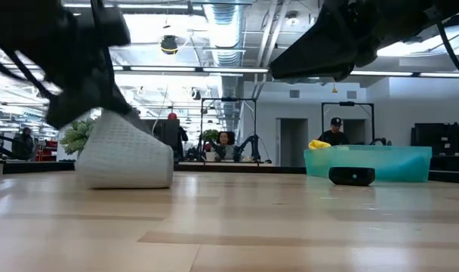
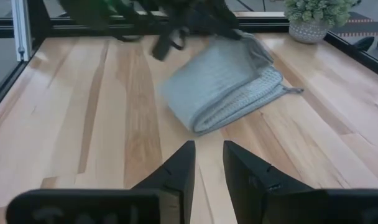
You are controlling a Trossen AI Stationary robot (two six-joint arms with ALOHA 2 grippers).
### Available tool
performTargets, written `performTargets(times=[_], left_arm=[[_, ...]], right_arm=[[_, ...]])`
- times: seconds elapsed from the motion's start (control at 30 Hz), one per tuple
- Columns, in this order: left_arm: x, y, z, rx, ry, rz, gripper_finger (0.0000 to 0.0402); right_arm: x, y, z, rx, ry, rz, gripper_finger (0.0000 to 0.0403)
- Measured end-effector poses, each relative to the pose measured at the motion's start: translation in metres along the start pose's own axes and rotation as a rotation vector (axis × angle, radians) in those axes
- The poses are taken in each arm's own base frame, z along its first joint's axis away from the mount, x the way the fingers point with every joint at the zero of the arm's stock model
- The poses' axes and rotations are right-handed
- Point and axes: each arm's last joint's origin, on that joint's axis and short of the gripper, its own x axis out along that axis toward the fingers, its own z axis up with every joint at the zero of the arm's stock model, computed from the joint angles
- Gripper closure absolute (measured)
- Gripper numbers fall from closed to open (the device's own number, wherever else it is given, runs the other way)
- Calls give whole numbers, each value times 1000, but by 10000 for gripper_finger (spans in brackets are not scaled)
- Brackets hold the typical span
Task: Fold microfiber towels
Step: Fold the gray microfiber cloth
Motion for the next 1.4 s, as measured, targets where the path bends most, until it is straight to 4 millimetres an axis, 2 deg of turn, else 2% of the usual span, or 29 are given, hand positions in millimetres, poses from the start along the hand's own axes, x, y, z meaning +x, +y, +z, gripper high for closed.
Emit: performTargets(times=[0.23, 0.47, 0.63, 0.93, 1.23, 1.4], left_arm=[[33, 0, -38, -74, 49, 70, 396], [54, -8, -60, -142, 44, 44, 395], [59, -8, -62, -152, 55, 42, 390], [53, -8, -33, -99, -58, 110, 371], [77, 0, -59, -203, 69, 120, 370], [83, -2, -56, -231, 94, 89, 369]], right_arm=[[0, -1, 0, -1, 3, -2, 297], [1, -1, -1, -7, 11, -4, 297], [1, -1, -1, -7, 11, -4, 297], [3, -4, -1, -2, 13, -15, 297], [4, -5, 0, -1, 14, -19, 297], [9, -12, 3, 25, 11, 2, 297]])
